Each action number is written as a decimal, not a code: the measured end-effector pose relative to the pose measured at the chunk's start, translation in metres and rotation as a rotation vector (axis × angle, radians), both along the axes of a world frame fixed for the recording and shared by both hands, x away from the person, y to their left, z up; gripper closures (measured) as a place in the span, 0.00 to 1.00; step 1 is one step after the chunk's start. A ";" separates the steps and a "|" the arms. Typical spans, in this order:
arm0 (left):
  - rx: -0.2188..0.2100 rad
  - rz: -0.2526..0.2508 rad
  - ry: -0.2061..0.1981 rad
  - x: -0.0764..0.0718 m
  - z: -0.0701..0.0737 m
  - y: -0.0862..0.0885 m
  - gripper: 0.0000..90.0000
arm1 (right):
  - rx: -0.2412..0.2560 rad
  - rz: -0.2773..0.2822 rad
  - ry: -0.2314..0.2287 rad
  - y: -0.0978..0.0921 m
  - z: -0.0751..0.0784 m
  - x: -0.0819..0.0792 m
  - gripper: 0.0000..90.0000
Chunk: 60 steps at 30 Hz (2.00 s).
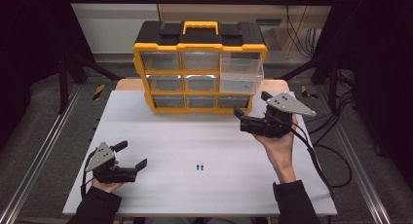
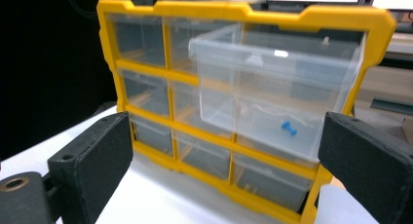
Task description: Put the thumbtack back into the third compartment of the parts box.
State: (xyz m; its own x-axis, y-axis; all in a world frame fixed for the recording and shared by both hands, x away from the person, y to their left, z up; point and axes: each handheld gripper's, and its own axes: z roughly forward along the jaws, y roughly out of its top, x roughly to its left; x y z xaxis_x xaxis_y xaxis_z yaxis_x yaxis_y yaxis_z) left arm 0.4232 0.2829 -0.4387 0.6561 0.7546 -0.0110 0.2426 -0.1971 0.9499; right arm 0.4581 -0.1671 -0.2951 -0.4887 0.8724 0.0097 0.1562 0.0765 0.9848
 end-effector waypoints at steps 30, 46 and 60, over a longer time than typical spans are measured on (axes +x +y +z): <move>0.001 -0.003 0.000 0.000 0.000 -0.001 0.01 | -0.038 0.075 0.103 0.019 -0.067 -0.012 0.07; 0.001 -0.003 -0.001 0.000 0.000 -0.001 0.01 | -0.062 0.147 0.166 0.045 -0.094 -0.019 0.07; -0.005 -0.002 -0.003 0.000 0.001 0.000 0.01 | -0.104 0.164 0.225 0.060 -0.116 -0.020 0.08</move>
